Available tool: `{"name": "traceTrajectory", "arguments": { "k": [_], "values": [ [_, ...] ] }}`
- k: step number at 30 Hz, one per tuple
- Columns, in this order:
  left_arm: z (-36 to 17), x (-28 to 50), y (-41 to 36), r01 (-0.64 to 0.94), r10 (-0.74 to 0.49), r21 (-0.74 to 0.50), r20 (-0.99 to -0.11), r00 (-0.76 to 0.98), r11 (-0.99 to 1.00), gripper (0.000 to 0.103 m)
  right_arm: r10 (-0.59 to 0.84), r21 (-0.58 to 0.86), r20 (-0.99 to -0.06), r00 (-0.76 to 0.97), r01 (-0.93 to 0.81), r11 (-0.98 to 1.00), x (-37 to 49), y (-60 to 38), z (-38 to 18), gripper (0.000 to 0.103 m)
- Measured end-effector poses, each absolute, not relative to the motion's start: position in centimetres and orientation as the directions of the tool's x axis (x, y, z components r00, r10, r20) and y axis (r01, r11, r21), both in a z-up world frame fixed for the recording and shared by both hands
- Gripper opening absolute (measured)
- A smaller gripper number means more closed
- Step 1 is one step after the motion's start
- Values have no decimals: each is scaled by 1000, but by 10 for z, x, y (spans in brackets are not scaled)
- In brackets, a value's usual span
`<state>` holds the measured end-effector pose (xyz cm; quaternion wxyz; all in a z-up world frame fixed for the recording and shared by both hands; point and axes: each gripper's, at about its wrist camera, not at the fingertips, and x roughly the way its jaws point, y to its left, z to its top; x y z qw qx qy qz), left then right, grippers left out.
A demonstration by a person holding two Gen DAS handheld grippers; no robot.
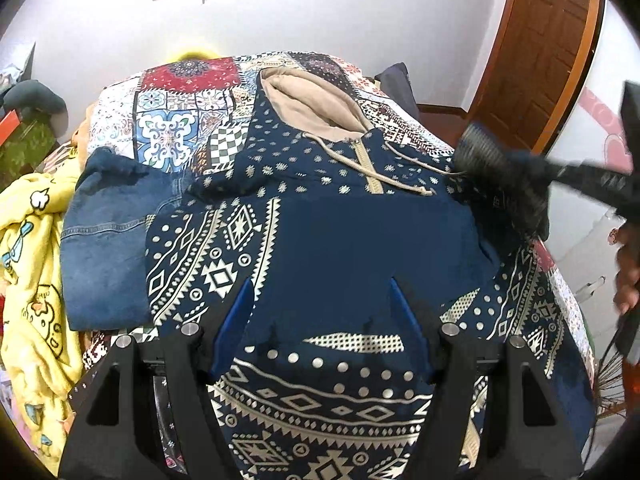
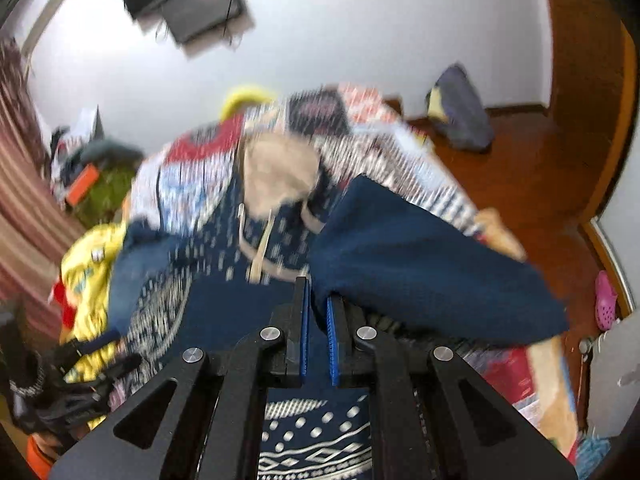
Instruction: Fold large clothes
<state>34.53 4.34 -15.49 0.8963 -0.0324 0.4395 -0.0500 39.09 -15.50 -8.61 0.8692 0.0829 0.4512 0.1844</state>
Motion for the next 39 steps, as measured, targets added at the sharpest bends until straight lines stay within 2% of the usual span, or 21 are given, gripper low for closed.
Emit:
{"name": "traceTrajectory", "arguments": {
  "k": [7, 9, 13, 19, 20, 23, 26, 31, 39],
  "values": [
    [-166, 338, 51, 59, -116, -100, -806, 580, 993, 68, 354, 282, -859, 369, -237, 930, 383, -125, -145, 8],
    [-169, 337, 51, 58, -113, -97, -811, 574, 994, 68, 354, 299, -881, 313, -210, 931, 381, -129, -154, 11],
    [-172, 337, 49, 56, -116, -102, -814, 569, 993, 68, 412, 372, -886, 212, -204, 905, 371, -141, -156, 30],
    [-175, 344, 38, 63, -125, -108, -818, 562, 992, 68, 382, 326, -879, 284, -227, 918, 355, -176, -124, 36],
    [-176, 346, 35, 67, -128, -109, -818, 561, 992, 68, 379, 328, -873, 306, -205, 922, 357, -185, -120, 44],
    [-178, 349, 27, 77, -136, -112, -819, 557, 991, 68, 365, 354, -844, 392, -103, 929, 361, -226, -109, 57],
    [-181, 351, 20, 87, -145, -117, -822, 551, 989, 68, 336, 381, -844, 419, 26, 924, 373, -268, -117, 58],
    [-185, 354, 13, 99, -148, -112, -826, 544, 989, 68, 321, 416, -869, 377, 206, 885, 392, -313, -159, 58],
    [-202, 364, 21, 53, -125, -114, -848, 514, 992, 68, 358, 485, -858, 368, 353, 800, 412, -334, -203, 58]
  ]
}}
